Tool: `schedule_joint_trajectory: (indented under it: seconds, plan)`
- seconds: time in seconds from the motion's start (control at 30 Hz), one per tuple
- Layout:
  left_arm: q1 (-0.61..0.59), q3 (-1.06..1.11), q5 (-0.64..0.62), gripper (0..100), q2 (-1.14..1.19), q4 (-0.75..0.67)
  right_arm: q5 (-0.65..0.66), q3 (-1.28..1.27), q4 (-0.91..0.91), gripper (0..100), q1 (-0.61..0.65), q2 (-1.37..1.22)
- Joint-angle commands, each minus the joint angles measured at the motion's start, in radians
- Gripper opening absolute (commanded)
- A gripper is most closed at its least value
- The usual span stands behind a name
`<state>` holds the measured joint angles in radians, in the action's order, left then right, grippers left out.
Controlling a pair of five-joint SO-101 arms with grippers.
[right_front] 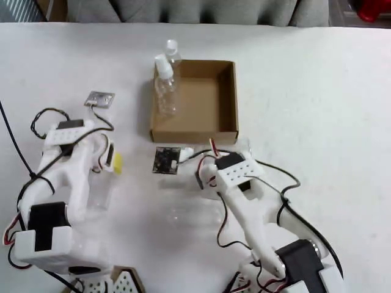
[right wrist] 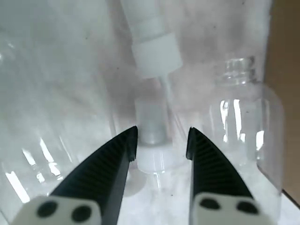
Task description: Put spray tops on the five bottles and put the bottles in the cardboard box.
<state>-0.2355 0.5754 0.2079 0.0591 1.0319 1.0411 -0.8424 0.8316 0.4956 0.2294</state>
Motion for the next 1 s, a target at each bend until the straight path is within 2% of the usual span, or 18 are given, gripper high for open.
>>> schedule_joint_trajectory:
  seconds: [0.0,0.23,0.4,0.5,0.8,0.97]
  plan:
    - [0.004,-0.051,0.009,2,-0.010,-0.025,0.018,0.008,-0.018,14.1,-0.010,0.010]
    - [0.004,-0.051,0.009,2,-0.010,-0.025,0.015,0.037,-0.064,13.6,-0.012,-0.104]
    - [0.004,-0.051,0.009,2,-0.010,-0.025,0.020,0.069,-0.035,0.9,-0.024,-0.108]
    - [0.004,-0.051,0.009,2,-0.010,-0.025,0.017,0.069,-0.025,1.6,-0.035,-0.107]
    - [-0.001,-0.051,0.009,2,-0.010,-0.025,0.017,0.244,0.277,1.7,-0.145,0.031]
    - [-0.001,-0.051,0.009,2,-0.010,-0.025,0.025,0.270,0.358,2.0,-0.245,0.117]
